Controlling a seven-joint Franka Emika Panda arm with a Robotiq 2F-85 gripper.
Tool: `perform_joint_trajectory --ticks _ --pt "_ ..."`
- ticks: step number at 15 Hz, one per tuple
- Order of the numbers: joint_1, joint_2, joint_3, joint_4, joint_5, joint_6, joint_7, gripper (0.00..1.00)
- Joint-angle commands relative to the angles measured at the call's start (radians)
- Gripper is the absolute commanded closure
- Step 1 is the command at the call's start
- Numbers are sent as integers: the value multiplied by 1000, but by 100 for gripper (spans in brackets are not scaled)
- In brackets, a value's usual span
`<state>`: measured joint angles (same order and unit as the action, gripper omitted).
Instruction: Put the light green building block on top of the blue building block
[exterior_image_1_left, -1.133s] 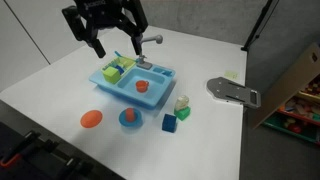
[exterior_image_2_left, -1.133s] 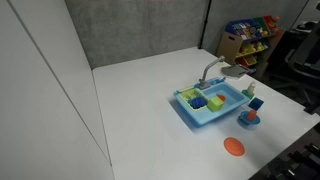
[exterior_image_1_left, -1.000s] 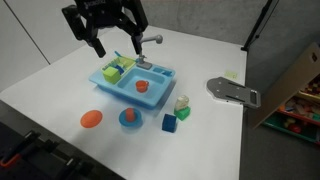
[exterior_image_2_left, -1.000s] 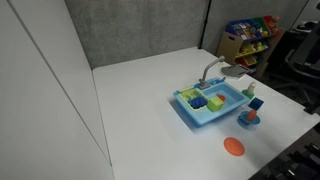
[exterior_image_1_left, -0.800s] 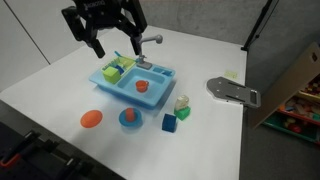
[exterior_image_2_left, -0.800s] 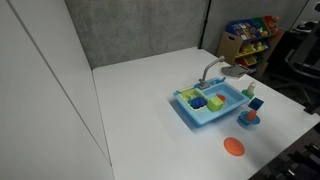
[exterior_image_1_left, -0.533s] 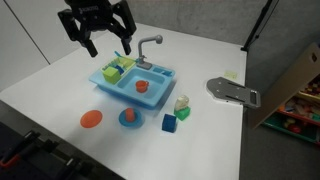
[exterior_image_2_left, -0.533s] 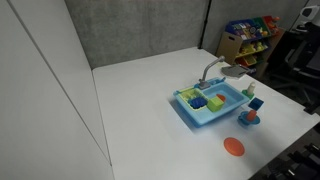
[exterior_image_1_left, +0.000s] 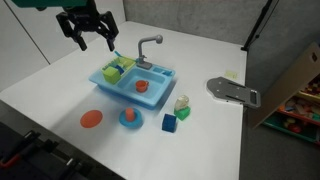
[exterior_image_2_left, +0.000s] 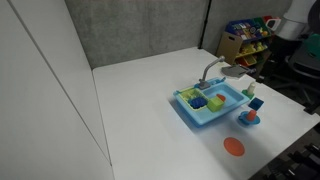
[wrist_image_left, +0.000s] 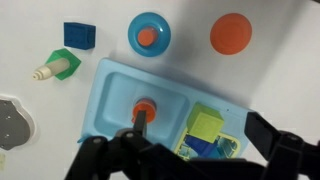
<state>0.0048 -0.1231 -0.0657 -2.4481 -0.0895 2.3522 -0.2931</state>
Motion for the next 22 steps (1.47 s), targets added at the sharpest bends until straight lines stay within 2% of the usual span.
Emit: perform_joint_trajectory --ticks 1,8,15,22 --pt "14 101 37 66 40 60 70 0" --pt "22 278 71 106 25 154 274 0" --pt "14 370 86 146 123 175 269 0" --pt "17 360 80 123 102 175 264 0"
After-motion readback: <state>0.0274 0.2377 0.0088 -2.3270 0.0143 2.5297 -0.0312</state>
